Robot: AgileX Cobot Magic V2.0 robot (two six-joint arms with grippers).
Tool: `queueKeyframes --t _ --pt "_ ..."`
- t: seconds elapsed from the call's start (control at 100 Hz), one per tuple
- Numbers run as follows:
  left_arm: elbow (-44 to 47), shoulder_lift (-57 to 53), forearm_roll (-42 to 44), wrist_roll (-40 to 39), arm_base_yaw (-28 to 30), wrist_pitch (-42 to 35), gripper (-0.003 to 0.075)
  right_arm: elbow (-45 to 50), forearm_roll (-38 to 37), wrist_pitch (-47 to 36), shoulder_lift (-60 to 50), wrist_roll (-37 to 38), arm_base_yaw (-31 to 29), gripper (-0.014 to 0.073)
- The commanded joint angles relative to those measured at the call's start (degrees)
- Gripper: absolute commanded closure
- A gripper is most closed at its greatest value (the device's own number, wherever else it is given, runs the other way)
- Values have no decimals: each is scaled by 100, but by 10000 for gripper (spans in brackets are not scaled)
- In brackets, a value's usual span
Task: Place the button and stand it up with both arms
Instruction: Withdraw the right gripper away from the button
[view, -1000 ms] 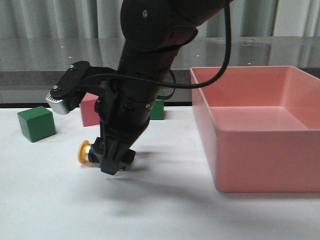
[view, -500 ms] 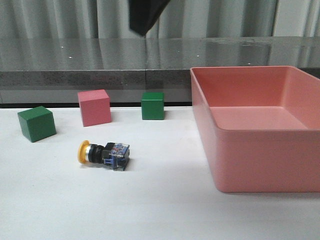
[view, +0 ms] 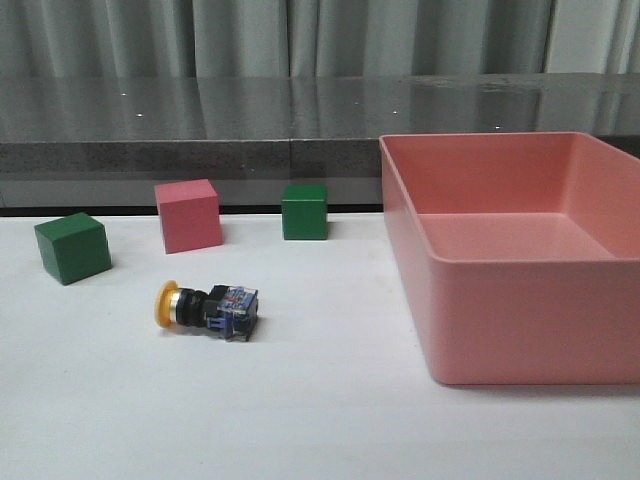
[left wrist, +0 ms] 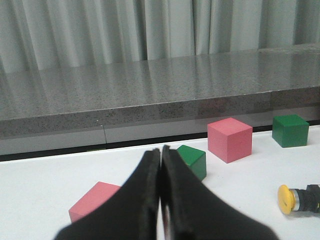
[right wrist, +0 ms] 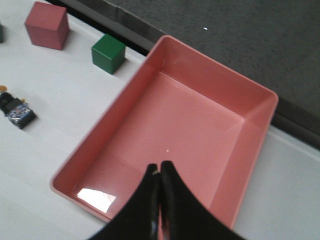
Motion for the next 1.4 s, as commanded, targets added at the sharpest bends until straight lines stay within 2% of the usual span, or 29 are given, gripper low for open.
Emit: queueKeyframes --t 0.0,0.13,0.25,0.42,0.5,0.57,0.75,0.92,0.96,0.99,1.17,1.22,1.27,1.34,1.39 --pt "262 -168 8 -4 2 -404 740 736 -307 -825 -787 359 -186 654" --pt "262 -168 -71 -4 2 -492 740 1888 -794 -1082 -1815 978 -368 654" --pt "262 -168 -391 -4 2 -885 740 2731 -1057 -1049 -2661 1408 -498 654" --pt "250 -168 -1998 -15 2 -1457 740 3373 -1106 -992 -3724 1440 -542 654" --pt "185 -168 -2995 -26 2 -1407 740 3534 -1136 -932 -4207 1440 -542 654" --pt "52 -124 -3341 -26 2 -1150 740 3641 -1204 -899 -4531 1440 -542 654" --pt "-775 684 -3169 4 2 -74 740 3897 -1297 -888 -4917 1440 -542 654" --pt "-2137 2393 -2068 146 -23 1024 740 4146 -1308 -957 -4918 1440 -542 654" --pt "-2516 2885 -1981 496 -47 1258 740 4151 -1308 -973 -4918 1440 -542 654" --pt "-2863 3363 -1982 1047 -87 1396 739 4151 -1313 -987 -4918 1440 -542 654" --pt "-3973 5006 -2008 2776 -397 1716 733 4151 -1313 -1016 -4918 1440 -542 654" --pt "-4216 5404 -2017 3127 -517 1802 699 4151 -1313 -1016 -4918 1440 -542 654" --pt "-4414 5780 -2031 3431 -659 1848 631 4151 -1313 -1016 -4918 1440 -542 654" --pt "-4629 6282 -2031 3810 -900 1848 484 4151 -1313 -1016 -4918 1440 -542 654" --pt "-4748 6664 -2031 4157 -1068 1824 337 4151 -1313 -1016 -4918 1440 -542 654"
